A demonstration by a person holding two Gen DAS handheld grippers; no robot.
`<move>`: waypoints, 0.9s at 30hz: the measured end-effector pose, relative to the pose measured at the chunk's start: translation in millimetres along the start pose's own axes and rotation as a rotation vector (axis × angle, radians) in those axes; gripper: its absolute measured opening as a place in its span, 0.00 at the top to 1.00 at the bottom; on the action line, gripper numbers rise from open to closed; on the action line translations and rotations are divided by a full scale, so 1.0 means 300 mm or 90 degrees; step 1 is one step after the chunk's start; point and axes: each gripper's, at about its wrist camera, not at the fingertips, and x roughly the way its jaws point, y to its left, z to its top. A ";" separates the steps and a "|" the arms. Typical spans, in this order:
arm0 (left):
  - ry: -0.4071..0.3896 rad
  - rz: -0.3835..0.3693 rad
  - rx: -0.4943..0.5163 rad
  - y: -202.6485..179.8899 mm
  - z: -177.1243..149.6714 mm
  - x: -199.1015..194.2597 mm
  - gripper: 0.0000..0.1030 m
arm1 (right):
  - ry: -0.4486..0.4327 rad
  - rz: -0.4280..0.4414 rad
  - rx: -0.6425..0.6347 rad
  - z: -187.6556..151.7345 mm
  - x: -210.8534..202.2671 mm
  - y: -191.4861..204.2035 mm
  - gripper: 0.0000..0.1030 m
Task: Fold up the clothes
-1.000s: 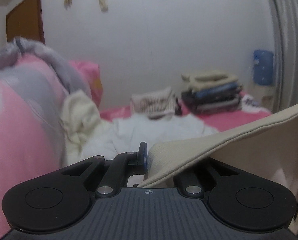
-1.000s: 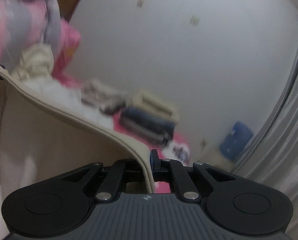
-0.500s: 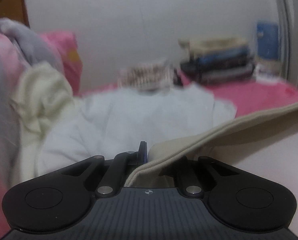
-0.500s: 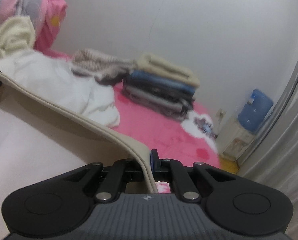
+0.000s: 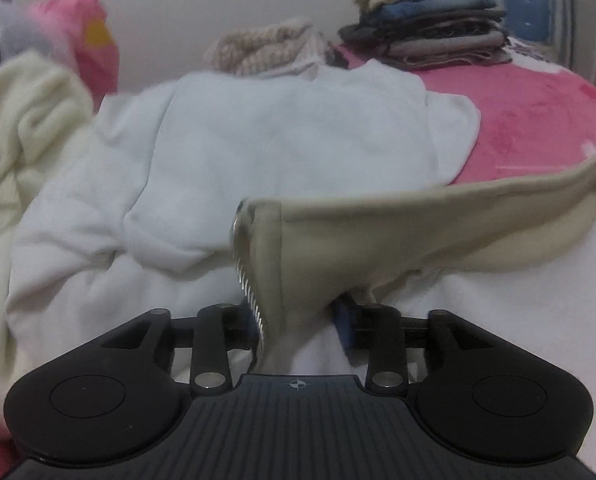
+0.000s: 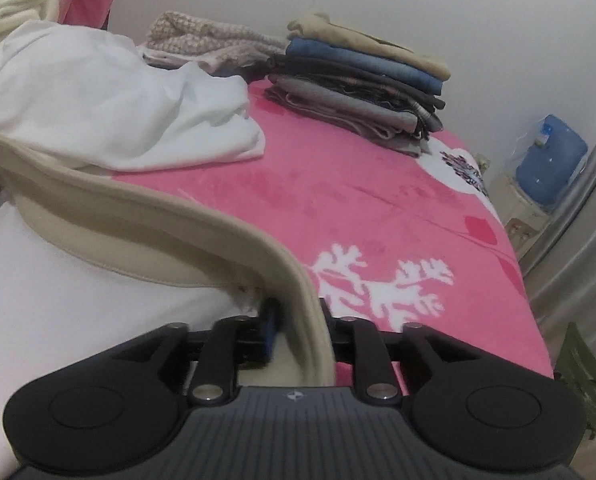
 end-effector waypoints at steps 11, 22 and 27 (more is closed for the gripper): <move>0.029 -0.136 -0.205 0.143 -0.012 -0.134 0.37 | -0.022 0.106 0.070 -0.090 -0.268 -0.117 0.19; 0.021 -0.201 -0.271 0.232 -0.021 -0.366 0.37 | 0.013 0.232 0.365 -0.271 -0.566 -0.384 0.14; 0.038 -0.251 -0.102 0.123 -0.053 -0.551 0.37 | 0.075 0.250 0.461 -0.466 -0.699 -0.446 0.14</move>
